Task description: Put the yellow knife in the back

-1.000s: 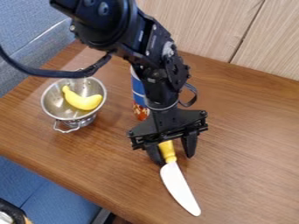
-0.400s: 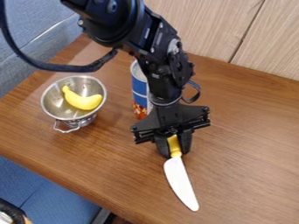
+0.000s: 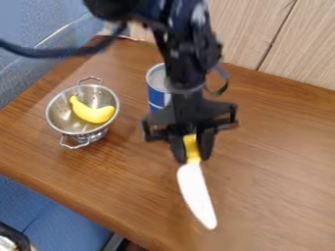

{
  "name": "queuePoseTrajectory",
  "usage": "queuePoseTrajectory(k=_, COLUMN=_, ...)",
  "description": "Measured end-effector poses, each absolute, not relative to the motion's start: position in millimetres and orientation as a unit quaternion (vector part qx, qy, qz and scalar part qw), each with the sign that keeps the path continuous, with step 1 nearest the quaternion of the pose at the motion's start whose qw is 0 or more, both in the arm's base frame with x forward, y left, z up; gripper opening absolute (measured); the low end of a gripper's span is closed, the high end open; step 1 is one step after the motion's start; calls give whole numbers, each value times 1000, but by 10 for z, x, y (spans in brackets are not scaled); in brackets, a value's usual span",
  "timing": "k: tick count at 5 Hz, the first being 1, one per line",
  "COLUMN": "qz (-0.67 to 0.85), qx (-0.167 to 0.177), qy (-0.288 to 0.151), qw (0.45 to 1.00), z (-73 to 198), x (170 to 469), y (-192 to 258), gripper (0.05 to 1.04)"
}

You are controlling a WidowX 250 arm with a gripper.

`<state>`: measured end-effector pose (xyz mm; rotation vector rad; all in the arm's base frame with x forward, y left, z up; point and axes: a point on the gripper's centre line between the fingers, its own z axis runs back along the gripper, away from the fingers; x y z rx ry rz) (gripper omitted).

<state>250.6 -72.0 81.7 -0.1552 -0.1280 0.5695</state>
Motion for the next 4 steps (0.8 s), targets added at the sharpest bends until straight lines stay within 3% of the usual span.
queuePoseTrajectory(k=1, qz=290, qx=-113, qy=-85, qw=946, z=1117, x=2564, y=-798, gripper=337)
queuePoseTrajectory(k=2, qz=331, qx=-144, qy=-120, qw=925, z=1400, x=2818, y=-730, gripper=337)
queuePoseTrajectory(k=4, qz=492, qx=-156, qy=-136, qw=846, z=1544, x=3541, y=-121, gripper=337)
